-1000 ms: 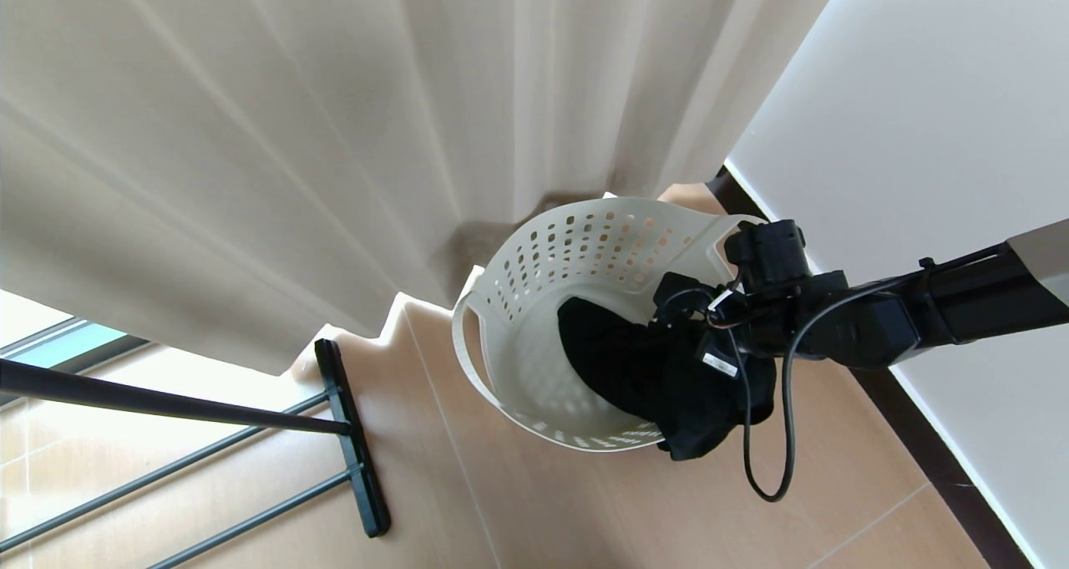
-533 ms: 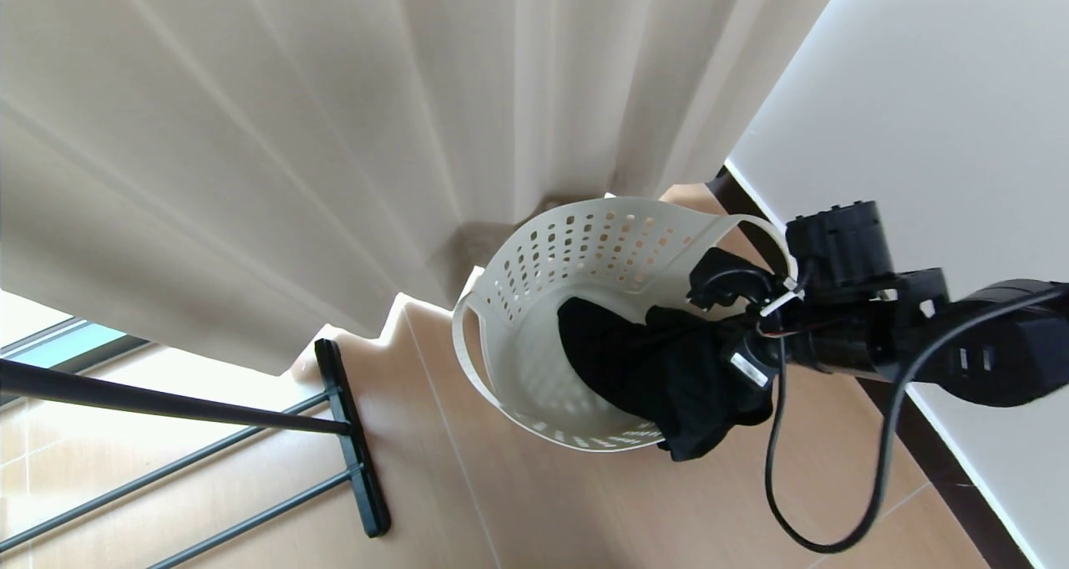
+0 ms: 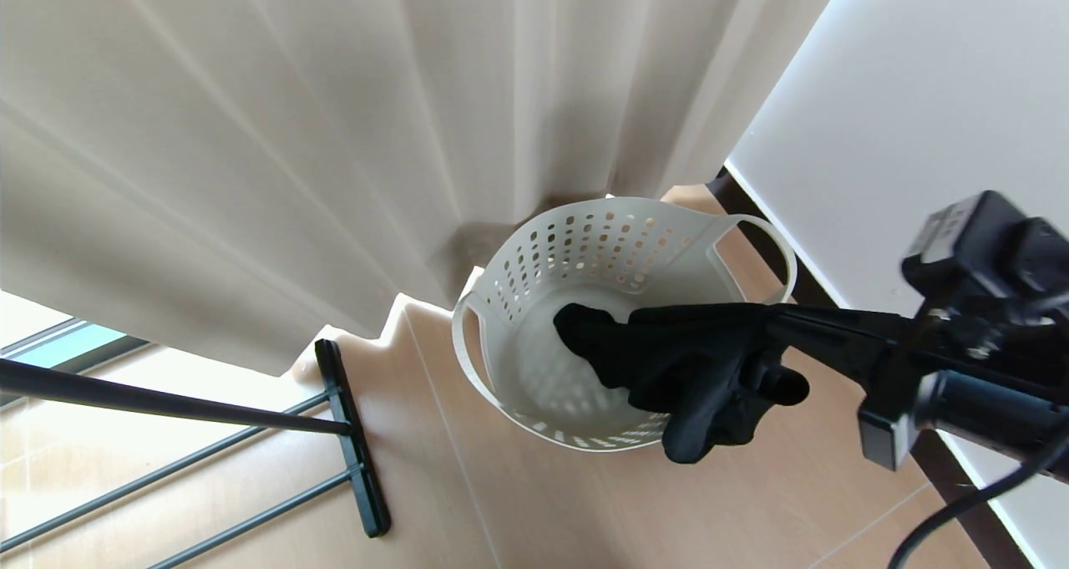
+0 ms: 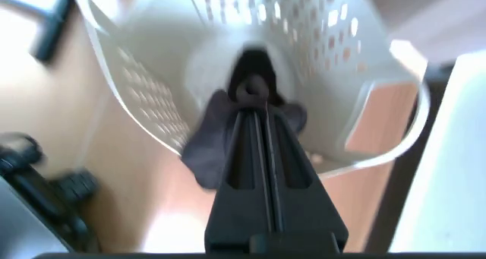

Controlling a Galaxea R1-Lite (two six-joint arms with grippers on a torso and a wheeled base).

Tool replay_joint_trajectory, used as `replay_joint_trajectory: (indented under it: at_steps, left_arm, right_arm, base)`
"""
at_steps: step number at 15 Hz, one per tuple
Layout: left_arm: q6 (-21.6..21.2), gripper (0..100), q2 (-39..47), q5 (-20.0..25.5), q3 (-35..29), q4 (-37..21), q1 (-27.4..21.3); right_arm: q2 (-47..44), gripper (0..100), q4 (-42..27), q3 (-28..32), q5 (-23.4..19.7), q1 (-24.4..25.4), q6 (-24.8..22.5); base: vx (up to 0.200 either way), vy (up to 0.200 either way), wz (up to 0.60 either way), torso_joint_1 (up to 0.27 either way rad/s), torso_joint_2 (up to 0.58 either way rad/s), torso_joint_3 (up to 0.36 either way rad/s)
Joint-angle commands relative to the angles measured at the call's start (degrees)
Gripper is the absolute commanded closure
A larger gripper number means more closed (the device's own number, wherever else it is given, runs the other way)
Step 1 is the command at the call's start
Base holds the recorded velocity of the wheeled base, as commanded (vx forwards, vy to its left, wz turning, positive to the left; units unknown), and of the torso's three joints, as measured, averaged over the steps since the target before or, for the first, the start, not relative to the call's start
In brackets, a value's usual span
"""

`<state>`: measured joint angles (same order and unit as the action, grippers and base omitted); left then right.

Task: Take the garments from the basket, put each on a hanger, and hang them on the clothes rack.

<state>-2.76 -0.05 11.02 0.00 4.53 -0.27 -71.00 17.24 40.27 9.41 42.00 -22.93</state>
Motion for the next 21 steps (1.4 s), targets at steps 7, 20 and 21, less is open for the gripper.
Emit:
replay_joint_trajectory:
  at_steps: [7,20,21]
  left_arm:
    - [-0.1,0,0.0,0.4,0.0,0.0,0.0]
    - [-0.1,0,0.0,0.7,0.0,0.0,-0.2]
    - [-0.1,0,0.0,0.7,0.0,0.0,-0.2]
  right_arm:
    - [9.9,100,2.6,-5.1,-0.4,4.6,3.3]
    - [7.5,100,10.1,-10.1,-0.3,4.4,3.3]
    - [7.4,100,10.1,-9.9,-0.3,4.4,3.3]
  base:
    - [0.000,0.000,0.00,0.000,0.00,0.000]
    - [0.000,0.000,0.00,0.001,0.00,0.020]
    - [0.000,0.000,0.00,0.002,0.00,0.173]
